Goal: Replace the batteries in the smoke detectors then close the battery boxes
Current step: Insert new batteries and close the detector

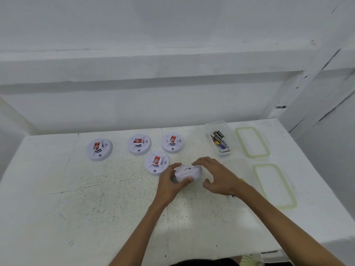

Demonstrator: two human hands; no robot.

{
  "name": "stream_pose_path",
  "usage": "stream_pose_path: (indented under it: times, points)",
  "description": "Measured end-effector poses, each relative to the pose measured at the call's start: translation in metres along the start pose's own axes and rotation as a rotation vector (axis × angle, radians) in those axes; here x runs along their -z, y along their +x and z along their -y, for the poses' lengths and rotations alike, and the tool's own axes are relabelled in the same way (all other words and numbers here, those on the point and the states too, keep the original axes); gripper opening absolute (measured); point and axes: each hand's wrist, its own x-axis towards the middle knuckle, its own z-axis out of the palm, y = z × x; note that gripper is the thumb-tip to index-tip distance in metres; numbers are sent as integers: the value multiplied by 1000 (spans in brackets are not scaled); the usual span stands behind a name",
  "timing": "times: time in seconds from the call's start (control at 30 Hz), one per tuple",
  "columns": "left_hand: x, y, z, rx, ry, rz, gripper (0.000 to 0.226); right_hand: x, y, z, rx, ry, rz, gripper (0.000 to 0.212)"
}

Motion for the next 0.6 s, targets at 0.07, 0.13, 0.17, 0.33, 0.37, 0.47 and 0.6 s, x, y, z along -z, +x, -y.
stream_pose_path:
  times: [0.07, 0.13, 0.17, 0.33, 0.37, 0.47, 0.6]
  points:
    - [1, 1, -10, 41, -20, 15, 74, -7, -2, 0, 20, 16, -79, 44]
    - [3, 1, -15, 56, -42, 35, 74, -11, -2, 1, 11, 76, -188, 34]
    - [4, 1, -17, 74, -84, 27, 71, -11, -1, 3, 3, 114, -217, 34]
    - [12, 1, -21, 122, -254, 97, 55, -10, -3, 11, -81, 221, -254, 36]
    - [14, 0, -24, 109, -263, 115, 48, -11, -3, 12, -98, 236, -267, 36]
    - [17, -3, -31, 61, -259, 129, 36, -15, -5, 14, -134, 326, -311, 36]
    - [16, -9, -36, 12, -256, 84, 40, -15, -8, 24, -197, 442, -389, 33]
